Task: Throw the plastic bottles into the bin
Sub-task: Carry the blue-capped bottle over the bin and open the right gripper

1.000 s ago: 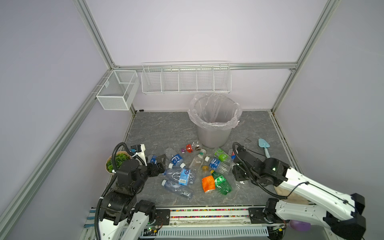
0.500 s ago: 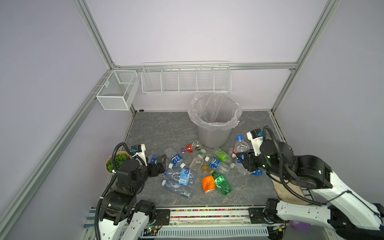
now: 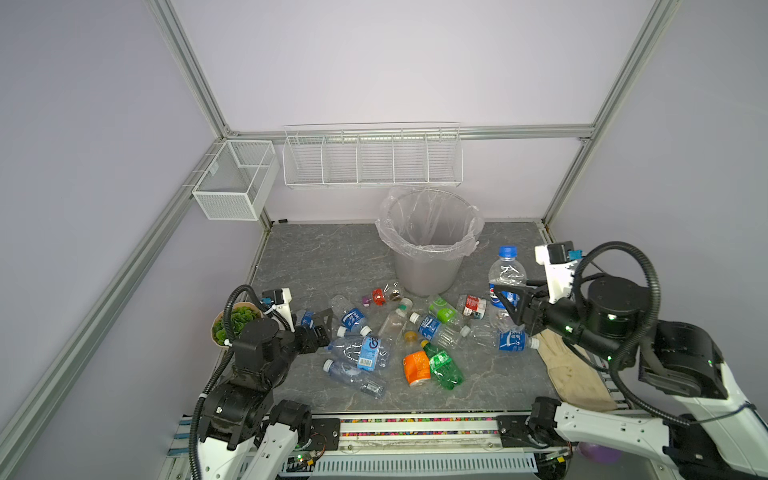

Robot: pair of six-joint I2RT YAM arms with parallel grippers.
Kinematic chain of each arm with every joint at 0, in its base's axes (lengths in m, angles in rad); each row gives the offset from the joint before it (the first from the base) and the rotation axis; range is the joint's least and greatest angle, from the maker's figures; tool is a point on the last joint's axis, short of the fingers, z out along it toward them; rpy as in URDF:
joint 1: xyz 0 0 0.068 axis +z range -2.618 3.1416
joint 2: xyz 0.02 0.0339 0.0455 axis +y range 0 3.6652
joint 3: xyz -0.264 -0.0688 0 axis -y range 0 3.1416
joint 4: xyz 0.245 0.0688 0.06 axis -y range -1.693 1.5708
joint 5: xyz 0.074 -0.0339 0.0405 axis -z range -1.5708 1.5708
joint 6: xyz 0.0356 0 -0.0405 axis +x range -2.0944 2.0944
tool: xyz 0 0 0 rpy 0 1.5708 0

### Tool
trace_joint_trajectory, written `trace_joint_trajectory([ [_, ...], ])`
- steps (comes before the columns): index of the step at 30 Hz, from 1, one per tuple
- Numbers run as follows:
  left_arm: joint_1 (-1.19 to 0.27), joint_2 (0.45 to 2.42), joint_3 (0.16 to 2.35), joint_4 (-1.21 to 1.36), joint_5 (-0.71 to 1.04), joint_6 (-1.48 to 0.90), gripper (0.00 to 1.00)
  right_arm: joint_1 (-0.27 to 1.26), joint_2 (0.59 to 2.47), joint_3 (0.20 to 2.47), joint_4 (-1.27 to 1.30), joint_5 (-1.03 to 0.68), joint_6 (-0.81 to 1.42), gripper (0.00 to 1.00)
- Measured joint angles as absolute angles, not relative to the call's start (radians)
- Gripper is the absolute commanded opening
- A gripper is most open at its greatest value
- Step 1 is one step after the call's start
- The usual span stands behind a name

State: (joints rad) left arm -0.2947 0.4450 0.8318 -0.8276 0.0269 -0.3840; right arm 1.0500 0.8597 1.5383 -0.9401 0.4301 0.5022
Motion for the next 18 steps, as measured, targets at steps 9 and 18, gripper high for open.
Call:
trace_joint_trajectory([
  [9, -0.295, 0.445, 0.832, -0.828, 0.028, -0.384, 0.99, 1.05, 0.85, 1.644, -0.894, 0.43, 0.461, 0.34],
  [18, -0.295, 0.445, 0.832, -0.827, 0.028, -0.384, 0.99, 1.05, 0.933, 1.771, -0.885, 0.479, 0.409, 0.36],
])
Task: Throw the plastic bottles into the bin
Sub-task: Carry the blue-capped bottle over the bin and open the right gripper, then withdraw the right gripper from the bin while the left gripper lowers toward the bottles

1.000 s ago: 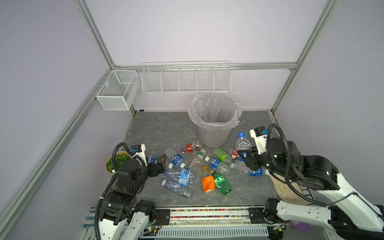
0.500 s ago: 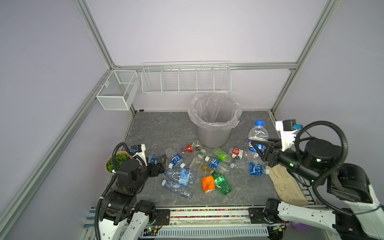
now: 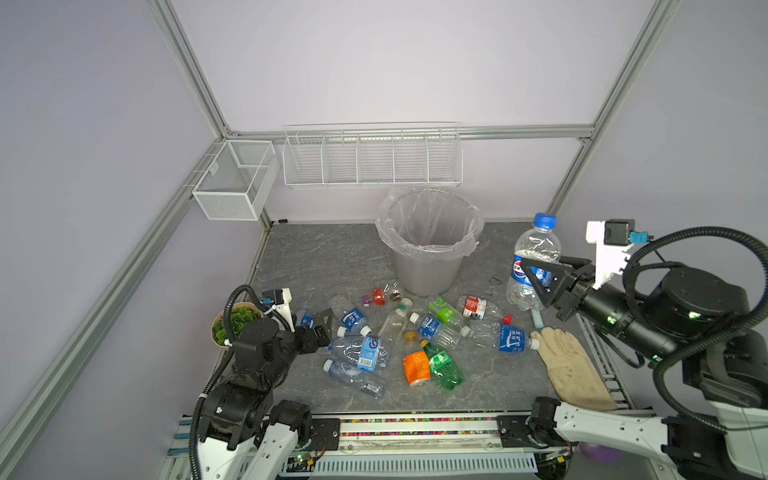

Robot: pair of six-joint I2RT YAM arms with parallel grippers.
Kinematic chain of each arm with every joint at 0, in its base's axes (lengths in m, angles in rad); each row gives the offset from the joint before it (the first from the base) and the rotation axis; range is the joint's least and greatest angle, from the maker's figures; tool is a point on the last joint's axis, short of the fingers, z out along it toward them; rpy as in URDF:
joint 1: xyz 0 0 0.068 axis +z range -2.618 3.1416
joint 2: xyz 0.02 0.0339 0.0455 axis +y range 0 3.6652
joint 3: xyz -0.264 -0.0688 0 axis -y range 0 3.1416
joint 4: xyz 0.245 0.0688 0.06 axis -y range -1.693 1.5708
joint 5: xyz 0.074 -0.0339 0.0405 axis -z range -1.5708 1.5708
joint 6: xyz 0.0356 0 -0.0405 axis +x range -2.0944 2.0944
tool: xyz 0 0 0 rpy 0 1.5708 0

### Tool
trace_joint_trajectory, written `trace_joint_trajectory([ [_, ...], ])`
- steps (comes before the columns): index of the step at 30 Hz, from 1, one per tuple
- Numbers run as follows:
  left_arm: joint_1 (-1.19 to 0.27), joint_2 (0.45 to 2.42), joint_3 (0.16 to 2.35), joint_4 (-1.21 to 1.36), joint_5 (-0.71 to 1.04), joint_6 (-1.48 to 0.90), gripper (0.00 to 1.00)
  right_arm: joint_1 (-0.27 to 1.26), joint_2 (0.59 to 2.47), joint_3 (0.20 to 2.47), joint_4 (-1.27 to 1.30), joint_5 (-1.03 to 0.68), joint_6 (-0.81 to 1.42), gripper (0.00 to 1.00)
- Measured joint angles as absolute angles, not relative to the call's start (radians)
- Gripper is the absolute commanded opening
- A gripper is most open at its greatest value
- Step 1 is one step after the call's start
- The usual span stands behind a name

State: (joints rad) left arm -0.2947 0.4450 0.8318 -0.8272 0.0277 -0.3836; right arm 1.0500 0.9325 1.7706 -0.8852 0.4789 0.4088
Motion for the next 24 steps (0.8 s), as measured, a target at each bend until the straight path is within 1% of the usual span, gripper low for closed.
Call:
trace_joint_trajectory([
  [4, -0.295, 0.445, 0.832, -0.827, 0.028, -0.384, 0.99, 1.046, 1.068, 1.933, -0.893, 0.531, 0.352, 0.38],
  [6, -0.295, 0.445, 0.832, -0.827, 0.028, -0.384, 0.99, 1.01, 1.17, 2.046, -0.905, 0.531, 0.322, 0.38],
  [10, -0.295, 0.445, 0.831, -0.828, 0.028, -0.384, 0.99, 0.831, 1.403, 2.279, -0.936, 0.442, 0.314, 0.37],
  [11, -0.295, 0.445, 0.831, -0.828, 0.028, -0.384, 0.99, 0.781, 1.472, 2.332, -0.95, 0.405, 0.315, 0.41],
  [12, -0.295, 0.445, 0.831, -0.827, 0.028, -0.384, 0.99, 0.739, 1.537, 2.376, -0.965, 0.369, 0.318, 0.55],
  [13, -0.295, 0.445, 0.831, -0.827, 0.029, -0.384, 0.99, 0.706, 1.596, 2.414, -0.982, 0.337, 0.326, 0.82],
  [14, -0.295, 0.445, 0.831, -0.827, 0.031, -0.384, 0.99, 0.67, 1.676, 2.461, -1.008, 0.299, 0.329, 0.9],
  [15, -0.295, 0.445, 0.831, -0.827, 0.031, -0.384, 0.99, 0.638, 1.765, 2.521, -1.05, 0.268, 0.333, 0.88],
  [16, -0.295, 0.445, 0.831, -0.827, 0.031, -0.384, 0.99, 0.619, 1.838, 2.576, -1.089, 0.255, 0.331, 0.88],
  [18, -0.295, 0.445, 0.831, -0.827, 0.031, -0.384, 0.99, 0.606, 1.99, 2.693, -1.18, 0.273, 0.331, 0.88],
  [19, -0.296, 0.444, 0.831, -0.828, 0.031, -0.384, 0.99, 0.612, 2.023, 2.7, -1.201, 0.287, 0.325, 0.88],
  [21, -0.301, 0.44, 0.831, -0.827, 0.031, -0.384, 0.99, 0.649, 2.017, 2.614, -1.208, 0.314, 0.307, 0.88],
  [24, -0.304, 0.435, 0.831, -0.827, 0.031, -0.384, 0.99, 0.71, 1.903, 2.475, -1.197, 0.317, 0.29, 0.88],
])
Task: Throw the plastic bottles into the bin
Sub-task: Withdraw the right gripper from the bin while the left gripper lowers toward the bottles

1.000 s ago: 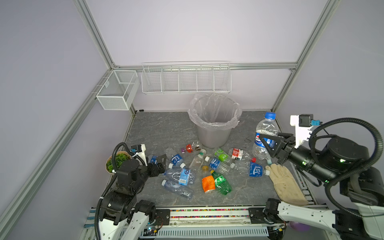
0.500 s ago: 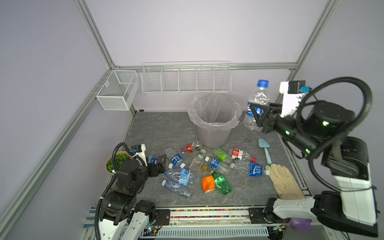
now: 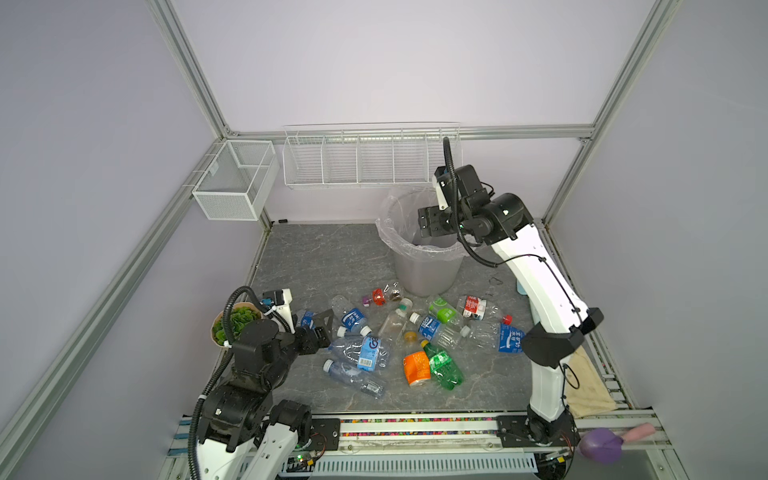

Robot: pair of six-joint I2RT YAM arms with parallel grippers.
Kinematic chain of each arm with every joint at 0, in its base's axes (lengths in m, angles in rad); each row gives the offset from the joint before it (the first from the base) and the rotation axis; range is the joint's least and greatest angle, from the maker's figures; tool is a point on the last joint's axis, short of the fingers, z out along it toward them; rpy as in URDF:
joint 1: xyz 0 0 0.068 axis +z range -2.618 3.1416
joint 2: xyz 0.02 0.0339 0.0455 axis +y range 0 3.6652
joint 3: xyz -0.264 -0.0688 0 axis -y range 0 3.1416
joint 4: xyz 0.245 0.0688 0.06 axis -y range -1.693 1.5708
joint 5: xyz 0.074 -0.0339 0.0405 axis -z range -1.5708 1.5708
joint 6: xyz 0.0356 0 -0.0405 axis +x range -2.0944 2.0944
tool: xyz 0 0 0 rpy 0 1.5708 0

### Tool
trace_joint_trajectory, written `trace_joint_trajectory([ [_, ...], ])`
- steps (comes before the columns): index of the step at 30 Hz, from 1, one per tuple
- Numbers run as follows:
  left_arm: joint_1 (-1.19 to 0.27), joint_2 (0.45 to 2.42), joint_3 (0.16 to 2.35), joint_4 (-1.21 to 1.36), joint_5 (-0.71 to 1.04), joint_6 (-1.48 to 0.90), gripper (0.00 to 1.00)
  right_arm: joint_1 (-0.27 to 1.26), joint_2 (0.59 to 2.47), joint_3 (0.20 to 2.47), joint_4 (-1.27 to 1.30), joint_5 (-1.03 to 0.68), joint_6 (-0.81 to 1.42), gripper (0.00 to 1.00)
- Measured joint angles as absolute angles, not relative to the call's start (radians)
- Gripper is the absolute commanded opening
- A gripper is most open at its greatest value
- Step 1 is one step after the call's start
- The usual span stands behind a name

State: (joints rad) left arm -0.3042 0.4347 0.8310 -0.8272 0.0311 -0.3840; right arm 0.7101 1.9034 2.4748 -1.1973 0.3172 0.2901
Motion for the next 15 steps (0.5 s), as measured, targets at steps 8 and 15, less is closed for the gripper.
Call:
trace_joint_trajectory([
  [8, -0.305, 0.436, 0.831, -0.828, 0.03, -0.384, 0.99, 0.731, 1.582, 2.43, -1.141, 0.321, 0.287, 0.88],
  [15, -0.307, 0.473, 0.831, -0.829, 0.024, -0.39, 1.0, 0.758, 1.412, 2.156, -1.09, 0.262, 0.312, 0.88],
])
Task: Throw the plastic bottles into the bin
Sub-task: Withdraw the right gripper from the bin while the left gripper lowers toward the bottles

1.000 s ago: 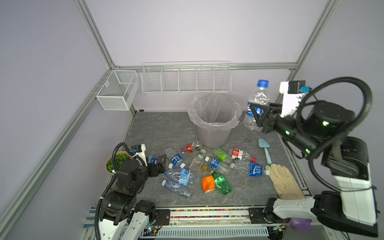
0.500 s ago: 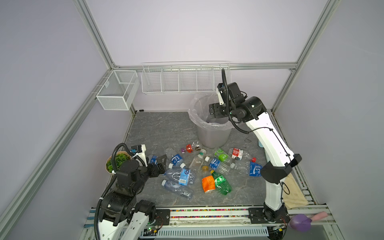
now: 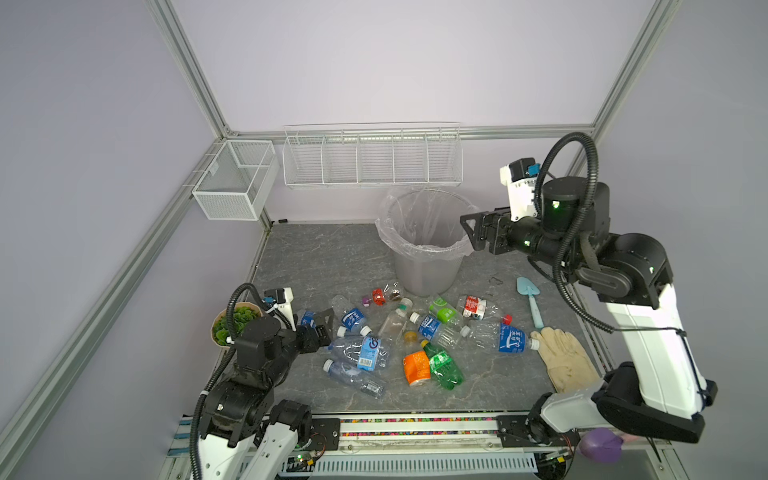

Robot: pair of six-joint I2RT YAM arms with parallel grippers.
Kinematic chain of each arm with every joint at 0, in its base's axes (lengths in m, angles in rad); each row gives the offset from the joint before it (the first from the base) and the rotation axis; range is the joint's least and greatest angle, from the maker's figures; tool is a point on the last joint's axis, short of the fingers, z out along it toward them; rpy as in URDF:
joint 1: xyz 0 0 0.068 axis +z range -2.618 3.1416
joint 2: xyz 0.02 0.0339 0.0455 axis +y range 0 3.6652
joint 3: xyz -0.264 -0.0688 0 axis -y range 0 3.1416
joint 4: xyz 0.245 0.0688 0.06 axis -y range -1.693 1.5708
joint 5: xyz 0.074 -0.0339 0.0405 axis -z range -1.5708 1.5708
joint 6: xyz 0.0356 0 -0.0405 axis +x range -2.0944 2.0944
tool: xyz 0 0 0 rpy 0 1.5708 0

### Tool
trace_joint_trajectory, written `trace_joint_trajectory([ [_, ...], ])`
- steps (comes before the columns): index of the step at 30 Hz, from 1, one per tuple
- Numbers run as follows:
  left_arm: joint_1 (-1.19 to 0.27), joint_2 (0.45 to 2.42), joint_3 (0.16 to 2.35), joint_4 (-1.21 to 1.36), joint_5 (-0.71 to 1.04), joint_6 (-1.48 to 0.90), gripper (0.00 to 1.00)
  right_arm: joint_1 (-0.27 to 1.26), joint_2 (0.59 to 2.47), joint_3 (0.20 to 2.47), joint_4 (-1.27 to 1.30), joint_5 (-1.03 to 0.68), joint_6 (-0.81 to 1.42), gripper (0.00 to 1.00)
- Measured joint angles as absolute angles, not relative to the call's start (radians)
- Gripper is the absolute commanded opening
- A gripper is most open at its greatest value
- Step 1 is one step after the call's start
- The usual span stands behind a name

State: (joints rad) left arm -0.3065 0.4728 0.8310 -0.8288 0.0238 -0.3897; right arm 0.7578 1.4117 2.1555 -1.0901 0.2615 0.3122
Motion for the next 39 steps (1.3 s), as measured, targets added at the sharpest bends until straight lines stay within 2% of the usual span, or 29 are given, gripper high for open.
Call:
trace_joint_trajectory([
  [4, -0.308, 0.521, 0.838, -0.844, 0.029, -0.427, 0.97, 0.762, 1.301, 1.941, -1.051, 0.218, 0.339, 0.88],
  [8, -0.308, 0.534, 0.838, -0.871, 0.034, -0.527, 0.93, 0.762, 1.214, 1.817, -1.034, 0.192, 0.364, 0.88],
  [15, -0.308, 0.445, 0.732, -0.935, 0.031, -0.769, 0.9, 0.762, 1.157, 1.705, -1.016, 0.178, 0.409, 0.88],
  [22, -0.34, 0.422, 0.612, -0.978, 0.043, -0.905, 0.9, 0.762, 1.153, 1.658, -1.011, 0.179, 0.45, 0.88],
  [25, -0.43, 0.458, 0.578, -0.966, 0.027, -0.944, 0.9, 0.762, 1.15, 1.644, -1.003, 0.179, 0.466, 0.88],
  [30, -0.755, 0.588, 0.561, -0.904, -0.104, -1.072, 0.93, 0.762, 1.146, 1.634, -0.996, 0.178, 0.488, 0.88],
  [33, -0.899, 0.661, 0.55, -0.857, -0.174, -1.166, 0.94, 0.762, 1.14, 1.634, -0.997, 0.179, 0.495, 0.88],
  [39, -1.029, 0.669, 0.478, -0.809, -0.268, -1.335, 0.95, 0.762, 1.11, 1.624, -0.997, 0.193, 0.502, 0.88],
])
